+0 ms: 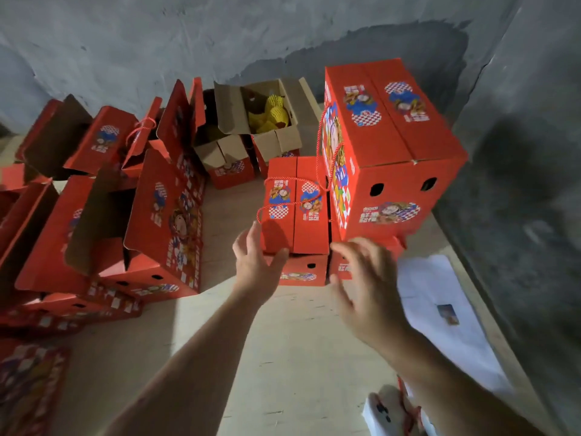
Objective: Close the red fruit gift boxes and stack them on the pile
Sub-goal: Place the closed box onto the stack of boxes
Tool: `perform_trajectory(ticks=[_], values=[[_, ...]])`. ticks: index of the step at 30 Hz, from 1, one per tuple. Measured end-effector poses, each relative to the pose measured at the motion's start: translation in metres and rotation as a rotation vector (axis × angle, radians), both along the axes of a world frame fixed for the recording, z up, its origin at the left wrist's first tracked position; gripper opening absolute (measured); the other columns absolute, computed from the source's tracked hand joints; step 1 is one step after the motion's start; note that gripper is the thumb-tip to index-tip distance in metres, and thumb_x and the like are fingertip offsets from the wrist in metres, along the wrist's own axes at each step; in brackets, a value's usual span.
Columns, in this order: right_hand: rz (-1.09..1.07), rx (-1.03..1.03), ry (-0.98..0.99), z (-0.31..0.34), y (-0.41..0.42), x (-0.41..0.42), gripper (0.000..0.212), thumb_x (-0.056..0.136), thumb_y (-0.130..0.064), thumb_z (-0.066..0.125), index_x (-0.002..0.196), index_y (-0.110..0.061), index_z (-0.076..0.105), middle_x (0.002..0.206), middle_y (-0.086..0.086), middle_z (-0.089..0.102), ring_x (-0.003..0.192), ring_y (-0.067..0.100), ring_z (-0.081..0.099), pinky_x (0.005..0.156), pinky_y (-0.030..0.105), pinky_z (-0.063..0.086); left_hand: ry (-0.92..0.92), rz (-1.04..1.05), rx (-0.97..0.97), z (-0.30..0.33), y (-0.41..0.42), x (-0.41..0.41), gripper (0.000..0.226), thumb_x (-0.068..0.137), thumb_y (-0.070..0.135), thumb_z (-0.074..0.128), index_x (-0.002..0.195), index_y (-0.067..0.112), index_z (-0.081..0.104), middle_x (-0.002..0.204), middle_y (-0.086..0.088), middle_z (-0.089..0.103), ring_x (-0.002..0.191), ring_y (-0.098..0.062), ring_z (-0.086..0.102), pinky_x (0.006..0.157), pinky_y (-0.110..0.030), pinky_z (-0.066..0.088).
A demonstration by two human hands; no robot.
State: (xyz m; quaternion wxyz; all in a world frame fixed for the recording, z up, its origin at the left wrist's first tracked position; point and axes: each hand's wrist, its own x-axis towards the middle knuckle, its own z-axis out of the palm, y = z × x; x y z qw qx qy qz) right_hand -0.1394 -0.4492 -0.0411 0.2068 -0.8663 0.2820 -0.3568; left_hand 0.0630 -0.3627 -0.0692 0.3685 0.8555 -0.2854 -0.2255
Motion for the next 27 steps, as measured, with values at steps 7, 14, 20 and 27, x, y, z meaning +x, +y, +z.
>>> perform_trajectory(ticks=[7,14,20,27], values=[[0.027,-0.06,0.569,-0.044,0.004,0.055,0.081,0.086,-0.029,0.066,0.159,-0.028,0.032,0.166,-0.001,0.025,0.126,0.029,0.036,0.108,0.044,0.036,0.516,0.182,-0.219,-0.009,-0.008,0.001,0.045,0.103,0.035,0.059,0.147,0.029,0.052,0.122,0.002,0.073,0.111,-0.019,0.068,0.085,-0.032,0.053],[-0.054,0.048,0.398,-0.052,0.006,0.054,0.07,0.087,-0.033,0.072,0.151,-0.026,0.044,0.158,0.006,0.036,0.123,0.034,0.041,0.1,0.047,0.042,0.416,-0.13,-0.392,-0.016,0.01,0.009,0.064,0.098,0.034,0.072,0.143,0.063,0.035,0.134,0.029,0.064,0.126,0.006,0.059,0.096,-0.014,0.05],[-0.105,0.177,0.254,-0.048,0.0,0.075,0.043,0.097,-0.026,0.072,0.138,-0.018,0.065,0.15,0.01,0.05,0.128,0.04,0.048,0.099,0.052,0.052,-0.091,-0.297,-0.003,-0.011,-0.001,0.04,0.095,0.08,0.067,0.072,0.161,0.034,0.034,0.173,0.008,0.016,0.138,-0.02,0.056,0.105,-0.043,0.054],[-0.158,0.059,0.236,-0.046,-0.004,0.076,0.034,0.089,-0.025,0.082,0.121,-0.016,0.076,0.127,0.009,0.065,0.114,0.035,0.063,0.084,0.047,0.058,-0.24,-0.183,-0.018,-0.021,0.003,0.017,0.074,0.094,0.053,0.066,0.16,0.034,0.038,0.172,0.003,0.022,0.146,-0.023,0.045,0.102,-0.042,0.051]])
